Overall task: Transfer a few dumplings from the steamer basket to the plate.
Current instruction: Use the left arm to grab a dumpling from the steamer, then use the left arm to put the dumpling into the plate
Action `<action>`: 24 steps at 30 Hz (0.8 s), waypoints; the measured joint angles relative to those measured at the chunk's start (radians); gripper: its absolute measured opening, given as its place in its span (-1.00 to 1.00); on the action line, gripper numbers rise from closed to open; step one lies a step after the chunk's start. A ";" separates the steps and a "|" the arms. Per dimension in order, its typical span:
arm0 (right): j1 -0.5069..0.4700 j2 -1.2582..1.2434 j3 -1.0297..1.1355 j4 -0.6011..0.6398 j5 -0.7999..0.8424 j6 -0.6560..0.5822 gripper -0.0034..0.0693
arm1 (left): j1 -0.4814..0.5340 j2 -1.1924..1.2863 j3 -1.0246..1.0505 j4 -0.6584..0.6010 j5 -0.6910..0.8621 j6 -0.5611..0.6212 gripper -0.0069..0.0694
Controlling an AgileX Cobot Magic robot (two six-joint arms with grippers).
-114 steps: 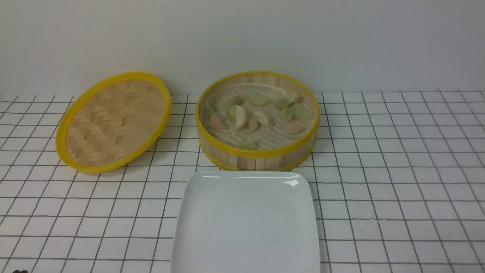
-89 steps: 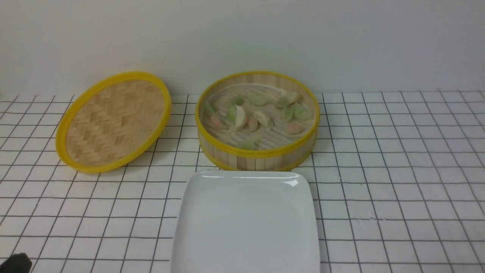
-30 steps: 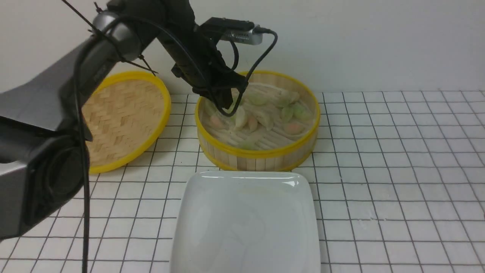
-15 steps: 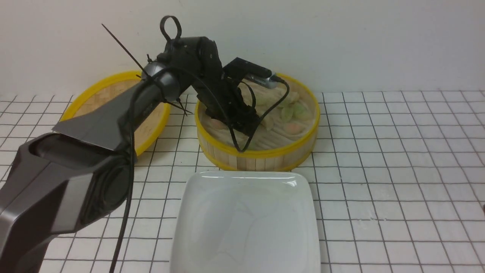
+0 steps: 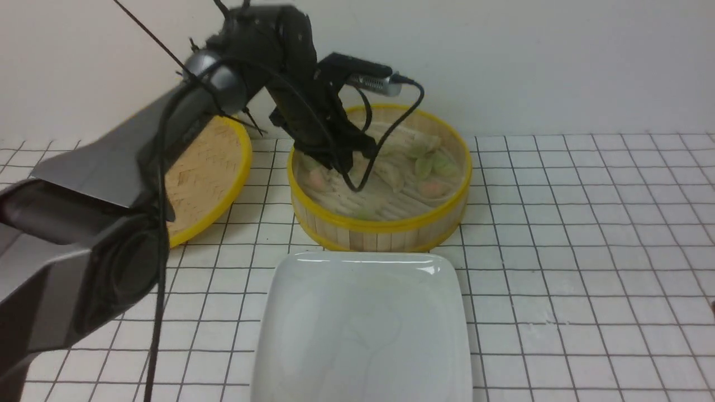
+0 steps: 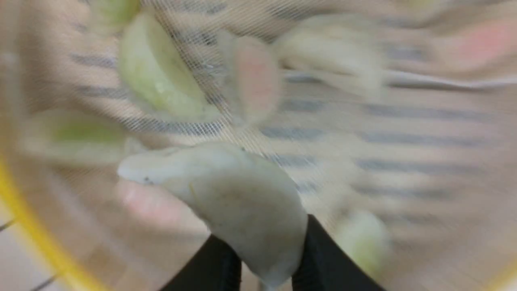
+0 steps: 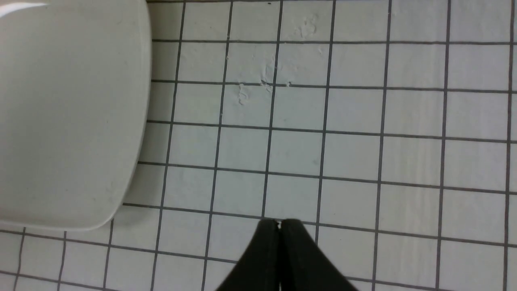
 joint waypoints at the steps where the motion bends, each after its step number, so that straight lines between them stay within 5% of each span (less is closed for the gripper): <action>1: 0.000 0.000 0.000 0.000 0.000 0.000 -0.93 | 0.000 -0.047 0.000 -0.002 0.008 0.000 -0.45; 6: 0.000 0.000 0.000 0.000 0.000 0.000 -0.93 | -0.003 -0.210 0.058 -0.020 0.012 -0.012 -0.45; 15: 0.000 0.000 0.000 -0.001 0.000 0.000 -0.93 | -0.142 -0.597 0.646 0.008 0.020 -0.018 -0.45; 24: 0.000 0.000 0.000 -0.006 0.000 0.000 -0.93 | -0.232 -0.492 0.934 0.028 -0.104 -0.018 -0.45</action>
